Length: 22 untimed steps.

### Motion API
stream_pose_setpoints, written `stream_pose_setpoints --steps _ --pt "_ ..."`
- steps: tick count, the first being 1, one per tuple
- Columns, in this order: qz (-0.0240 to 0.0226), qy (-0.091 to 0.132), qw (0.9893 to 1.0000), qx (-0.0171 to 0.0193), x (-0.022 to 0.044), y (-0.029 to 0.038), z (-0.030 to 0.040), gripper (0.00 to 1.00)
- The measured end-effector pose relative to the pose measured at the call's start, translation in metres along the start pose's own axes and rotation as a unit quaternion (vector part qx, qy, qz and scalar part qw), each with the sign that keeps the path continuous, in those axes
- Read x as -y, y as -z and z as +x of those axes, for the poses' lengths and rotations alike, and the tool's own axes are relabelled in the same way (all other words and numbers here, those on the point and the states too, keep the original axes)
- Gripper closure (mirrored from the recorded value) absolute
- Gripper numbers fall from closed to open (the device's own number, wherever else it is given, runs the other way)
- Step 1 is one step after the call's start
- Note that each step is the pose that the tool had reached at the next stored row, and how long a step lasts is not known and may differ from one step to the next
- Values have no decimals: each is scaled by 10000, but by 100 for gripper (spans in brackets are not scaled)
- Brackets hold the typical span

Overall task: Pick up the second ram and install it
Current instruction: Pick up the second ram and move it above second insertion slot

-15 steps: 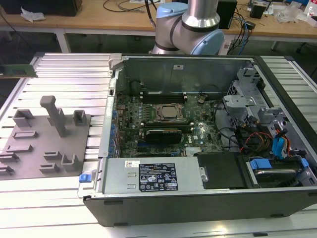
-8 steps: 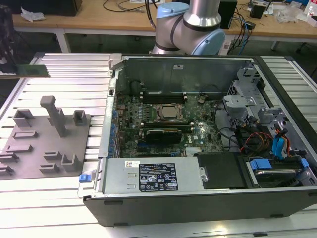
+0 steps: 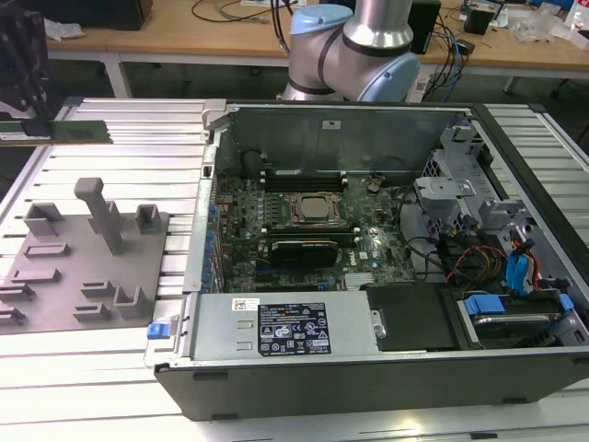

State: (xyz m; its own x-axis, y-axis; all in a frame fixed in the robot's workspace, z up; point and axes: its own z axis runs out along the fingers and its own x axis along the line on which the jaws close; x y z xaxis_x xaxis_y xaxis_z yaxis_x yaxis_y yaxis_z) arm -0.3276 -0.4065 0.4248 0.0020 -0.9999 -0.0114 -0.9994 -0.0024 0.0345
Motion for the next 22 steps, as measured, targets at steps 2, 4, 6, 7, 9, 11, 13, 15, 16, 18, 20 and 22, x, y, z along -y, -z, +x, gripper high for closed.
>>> stream_pose_setpoints --steps 2,4,6,7,9,11,13,15,16,18,20,22 --pt "-1 0 10000 0 72 2 -2 87" --pt "-2 0 10000 0 132 5 -3 87" --pt "-2 -1 10000 -2 206 7 -5 87" --pt "-3 0 10000 -2 226 8 -6 87" --pt "-4 0 10000 -3 302 10 -9 87" --pt "-6 0 10000 -5 363 12 -12 87" --pt "-7 -1 10000 -6 397 14 -13 87" --pt "-9 -1 10000 -6 436 15 -15 87" --pt "-10 -1 10000 -5 455 16 -16 87" --pt "-11 0 10000 -5 529 18 -19 87" --pt "-12 -1 10000 -5 586 20 -21 87" --pt "-12 -1 10000 -6 648 22 -23 87"
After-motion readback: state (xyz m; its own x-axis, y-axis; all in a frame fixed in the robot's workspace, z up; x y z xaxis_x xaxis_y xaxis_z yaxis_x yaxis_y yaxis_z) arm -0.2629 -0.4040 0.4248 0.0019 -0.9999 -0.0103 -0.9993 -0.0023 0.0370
